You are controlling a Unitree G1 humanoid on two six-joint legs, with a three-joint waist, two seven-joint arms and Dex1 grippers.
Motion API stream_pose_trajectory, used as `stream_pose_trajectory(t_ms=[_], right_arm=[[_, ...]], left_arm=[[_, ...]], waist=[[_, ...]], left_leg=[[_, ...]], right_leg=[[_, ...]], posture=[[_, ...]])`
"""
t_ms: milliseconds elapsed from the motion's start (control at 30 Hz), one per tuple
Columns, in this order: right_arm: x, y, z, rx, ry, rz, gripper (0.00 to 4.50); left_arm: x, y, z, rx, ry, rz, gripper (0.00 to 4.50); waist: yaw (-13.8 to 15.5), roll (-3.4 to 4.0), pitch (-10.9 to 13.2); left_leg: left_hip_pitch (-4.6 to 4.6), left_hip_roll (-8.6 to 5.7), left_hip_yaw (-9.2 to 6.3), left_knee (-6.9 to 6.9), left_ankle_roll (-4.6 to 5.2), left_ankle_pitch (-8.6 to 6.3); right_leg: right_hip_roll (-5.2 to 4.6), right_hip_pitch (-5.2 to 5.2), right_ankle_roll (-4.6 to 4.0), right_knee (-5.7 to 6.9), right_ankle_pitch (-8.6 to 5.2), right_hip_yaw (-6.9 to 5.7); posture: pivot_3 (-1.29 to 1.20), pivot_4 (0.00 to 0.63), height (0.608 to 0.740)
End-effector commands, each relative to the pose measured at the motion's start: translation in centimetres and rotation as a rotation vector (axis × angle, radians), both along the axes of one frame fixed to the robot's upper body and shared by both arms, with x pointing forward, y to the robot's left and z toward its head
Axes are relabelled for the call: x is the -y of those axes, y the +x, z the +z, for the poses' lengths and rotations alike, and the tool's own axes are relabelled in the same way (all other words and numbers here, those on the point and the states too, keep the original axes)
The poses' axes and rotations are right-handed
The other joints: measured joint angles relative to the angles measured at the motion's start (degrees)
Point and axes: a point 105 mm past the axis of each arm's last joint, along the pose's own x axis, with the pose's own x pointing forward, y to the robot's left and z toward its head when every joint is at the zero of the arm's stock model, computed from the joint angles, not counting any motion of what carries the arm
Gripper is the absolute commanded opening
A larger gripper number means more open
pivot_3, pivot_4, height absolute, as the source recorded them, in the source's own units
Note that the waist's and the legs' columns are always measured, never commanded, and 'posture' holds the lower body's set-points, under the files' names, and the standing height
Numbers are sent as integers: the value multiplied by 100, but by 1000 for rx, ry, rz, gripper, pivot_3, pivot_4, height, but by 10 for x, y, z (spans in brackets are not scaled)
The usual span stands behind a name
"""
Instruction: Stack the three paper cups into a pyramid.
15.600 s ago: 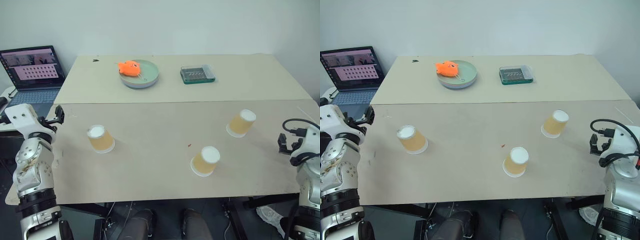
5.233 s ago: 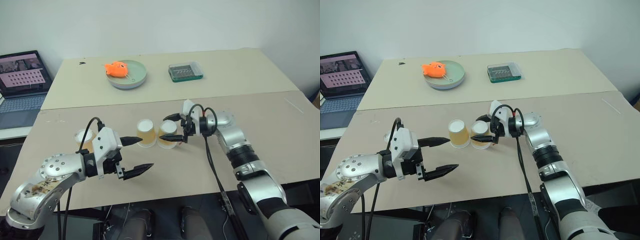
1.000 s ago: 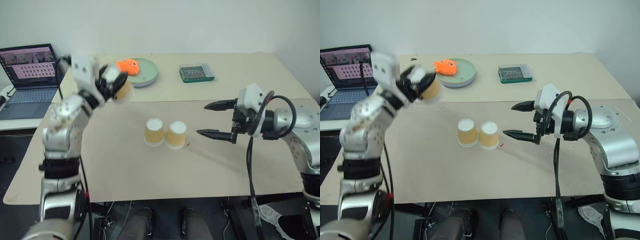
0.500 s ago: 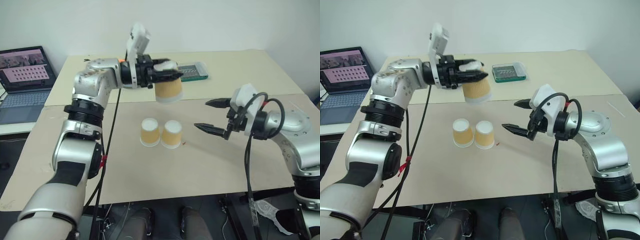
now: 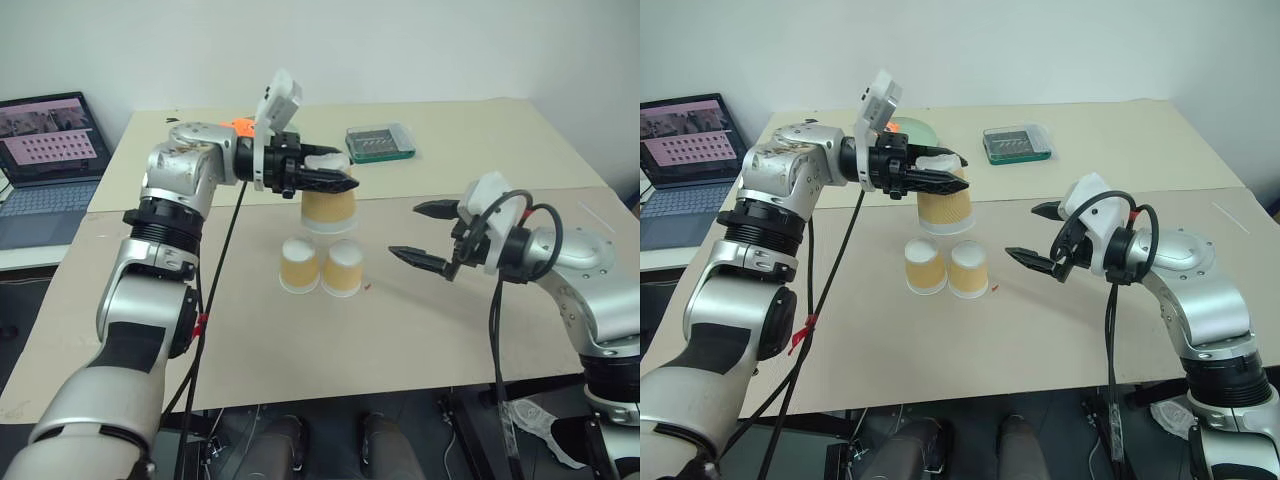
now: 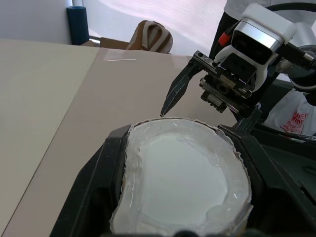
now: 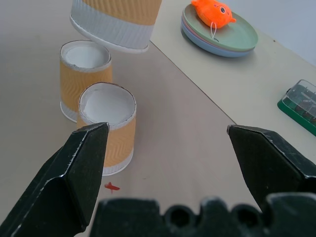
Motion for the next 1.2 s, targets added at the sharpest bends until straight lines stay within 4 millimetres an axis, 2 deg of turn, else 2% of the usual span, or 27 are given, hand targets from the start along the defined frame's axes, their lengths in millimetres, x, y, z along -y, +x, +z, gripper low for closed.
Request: stream_pose_trajectory(t_ms=[33, 67, 200, 267, 533, 900, 1200], right_arm=[[0, 0, 12, 54, 4, 8, 4500], [0, 0, 12, 54, 4, 8, 4500], [0, 0, 14, 54, 7, 11, 4500], [1, 0, 13, 51, 5, 10, 4500], [2, -1, 13, 47, 1, 14, 4500], [3, 0, 12, 46, -5, 5, 4500], [4, 1, 11, 44, -2, -3, 4500]], left_arm=[[-5, -1, -3, 79, 52, 5, 2298], [-5, -1, -5, 88, 62, 5, 2298], [-9, 0, -36, 134, 160, 4, 2298], [-8, -1, -39, 124, 150, 1, 2298], [-7, 0, -38, 118, 117, 9, 2298], [6, -5, -21, 131, 74, -26, 2298], [8, -9, -30, 115, 89, -47, 2298]], waist=[[-9, 0, 0], [-13, 0, 0], [-14, 1, -1], [-8, -3, 1], [5, -2, 1], [3, -2, 1], [-7, -2, 1]], left_leg=[[0, 0, 0, 0, 0, 0], [1, 0, 0, 0, 0, 0], [3, 0, 0, 0, 0, 0], [2, -1, 0, 0, 0, 0], [2, -1, -1, 3, 2, -1], [2, -1, -1, 5, 13, 5], [2, -1, 0, 5, 27, 13]], right_leg=[[0, 0, 0, 0, 0, 0], [0, 0, 0, 1, 0, 1], [0, 1, -1, 2, 1, 3], [0, 0, -2, 2, 1, 4], [-1, 2, 0, 1, 1, 1], [-1, 2, 0, 2, 2, 2], [-1, 2, 1, 3, 2, 2]], posture=[[0, 150, 740], [0, 150, 740], [0, 150, 740], [0, 150, 740], [0, 150, 740], [0, 150, 740], [0, 150, 740]])
